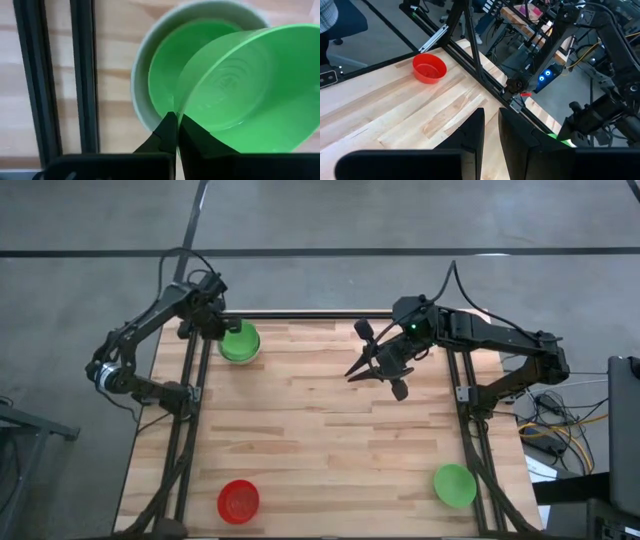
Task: Nest bowls inside each other
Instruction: Stack the top green bowl on the stacked green bowl
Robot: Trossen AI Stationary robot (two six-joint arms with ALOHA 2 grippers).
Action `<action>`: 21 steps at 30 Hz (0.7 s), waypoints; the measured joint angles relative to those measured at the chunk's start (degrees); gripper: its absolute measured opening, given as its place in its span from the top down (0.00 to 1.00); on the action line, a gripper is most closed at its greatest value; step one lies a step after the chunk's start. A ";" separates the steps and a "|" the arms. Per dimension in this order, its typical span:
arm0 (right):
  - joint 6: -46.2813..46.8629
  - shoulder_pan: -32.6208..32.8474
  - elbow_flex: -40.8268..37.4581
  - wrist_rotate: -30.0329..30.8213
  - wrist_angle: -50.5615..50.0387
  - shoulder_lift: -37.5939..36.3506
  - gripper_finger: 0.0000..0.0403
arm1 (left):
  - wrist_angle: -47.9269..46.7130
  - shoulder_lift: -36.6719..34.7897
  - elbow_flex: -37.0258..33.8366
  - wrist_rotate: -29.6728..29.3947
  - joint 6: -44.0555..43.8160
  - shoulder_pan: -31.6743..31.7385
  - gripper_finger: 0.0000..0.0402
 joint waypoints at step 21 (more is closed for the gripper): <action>0.24 -0.01 -0.22 -0.02 -0.02 0.02 0.87 | -0.89 0.00 -0.45 -1.25 -4.49 0.77 0.98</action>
